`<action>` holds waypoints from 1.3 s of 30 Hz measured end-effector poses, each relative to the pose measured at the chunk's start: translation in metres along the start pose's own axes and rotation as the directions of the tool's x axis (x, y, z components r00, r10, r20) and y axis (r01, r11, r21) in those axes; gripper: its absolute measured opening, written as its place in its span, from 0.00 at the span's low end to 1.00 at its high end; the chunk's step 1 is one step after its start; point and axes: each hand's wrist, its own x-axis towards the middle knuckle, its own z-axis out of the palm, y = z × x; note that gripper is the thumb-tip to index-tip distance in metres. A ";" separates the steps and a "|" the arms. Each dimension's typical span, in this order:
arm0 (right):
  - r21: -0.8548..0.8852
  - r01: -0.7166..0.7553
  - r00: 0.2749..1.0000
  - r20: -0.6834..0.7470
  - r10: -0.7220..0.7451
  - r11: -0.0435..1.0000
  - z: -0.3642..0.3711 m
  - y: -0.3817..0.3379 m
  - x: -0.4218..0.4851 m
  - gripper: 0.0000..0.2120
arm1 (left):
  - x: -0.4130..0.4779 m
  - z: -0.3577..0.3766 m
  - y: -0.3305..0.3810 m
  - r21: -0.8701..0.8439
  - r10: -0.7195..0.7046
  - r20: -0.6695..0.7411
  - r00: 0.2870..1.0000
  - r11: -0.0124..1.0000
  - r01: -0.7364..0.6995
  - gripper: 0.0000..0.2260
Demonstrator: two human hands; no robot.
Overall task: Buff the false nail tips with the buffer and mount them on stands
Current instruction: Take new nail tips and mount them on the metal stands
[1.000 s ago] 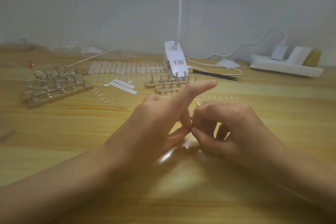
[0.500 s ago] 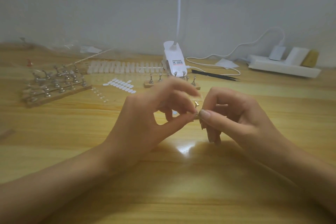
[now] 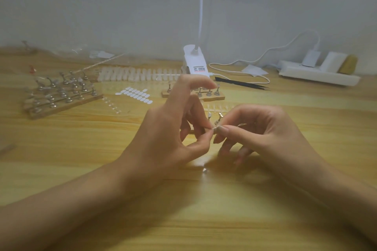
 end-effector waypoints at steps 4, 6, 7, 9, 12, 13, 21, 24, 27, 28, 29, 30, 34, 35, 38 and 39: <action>0.006 0.012 1.000 0.001 -0.012 1.000 0.002 0.000 0.000 0.06 | 0.000 0.001 0.000 0.039 0.024 0.012 1.000 0.999 -0.025 0.27; 0.010 0.008 1.000 0.001 -0.008 1.000 0.002 0.000 -0.001 0.06 | -0.001 0.000 0.000 0.041 0.020 0.017 1.000 0.999 -0.020 0.27; 0.009 0.007 1.000 0.001 -0.007 1.000 0.002 0.001 0.000 0.07 | -0.001 0.000 0.000 0.043 0.018 0.019 1.000 0.999 -0.019 0.28; 0.001 0.006 1.000 0.004 -0.006 1.000 0.002 0.001 0.000 0.06 | -0.001 0.001 -0.001 0.054 0.017 0.024 1.000 0.998 -0.018 0.28; -0.016 0.010 1.000 0.009 -0.010 1.000 0.002 0.001 0.000 0.05 | -0.002 0.001 -0.002 0.064 0.015 0.036 0.999 0.998 -0.017 0.28; -0.018 0.009 1.000 0.010 -0.009 1.000 0.002 0.000 -0.001 0.05 | -0.002 0.001 -0.002 0.064 0.015 0.040 0.999 0.998 -0.018 0.28; -0.020 -0.009 1.000 0.009 0.009 1.000 0.001 0.000 -0.001 0.06 | -0.001 0.000 -0.002 0.053 -0.002 0.042 0.999 0.999 0.000 0.27; -0.013 -0.009 1.000 0.015 0.009 1.000 0.001 -0.001 0.000 0.06 | -0.001 0.000 -0.001 0.045 -0.007 0.043 0.999 0.999 0.005 0.26; -0.011 -0.009 1.000 0.017 0.009 1.000 0.000 -0.001 -0.001 0.06 | -0.001 -0.001 -0.001 0.026 -0.012 0.034 0.999 1.000 0.011 0.24; -0.010 -0.010 1.000 0.017 0.010 1.000 0.000 -0.001 0.000 0.06 | 0.000 -0.002 -0.002 0.009 -0.022 0.033 0.999 1.000 0.021 0.23; -0.008 -0.010 1.000 0.017 0.010 1.000 -0.001 -0.002 0.000 0.06 | -0.001 -0.002 -0.003 -0.008 -0.034 0.033 0.999 0.999 0.034 0.22; -0.006 -0.010 1.000 0.018 0.011 1.000 -0.001 -0.002 0.000 0.06 | 0.000 -0.002 -0.004 -0.027 -0.048 0.036 0.998 0.998 0.049 0.21; -0.014 -0.002 1.000 0.029 0.003 1.000 -0.001 -0.005 -0.001 0.06 | -0.001 -0.004 -0.007 -0.114 -0.106 0.060 0.993 0.987 0.112 0.18; -0.012 -0.002 0.999 0.036 0.002 1.000 -0.001 -0.005 -0.001 0.07 | -0.001 -0.004 -0.008 -0.149 -0.123 0.065 0.990 0.980 0.131 0.18; 0.024 -0.009 0.998 0.069 0.008 1.000 0.001 -0.006 -0.002 0.07 | 0.000 -0.005 -0.009 -0.219 -0.136 0.057 0.989 0.965 0.145 0.20; 0.048 -0.016 0.997 0.081 0.012 0.999 0.002 -0.006 -0.002 0.07 | 0.000 -0.005 -0.009 -0.235 -0.130 0.053 0.990 0.962 0.139 0.21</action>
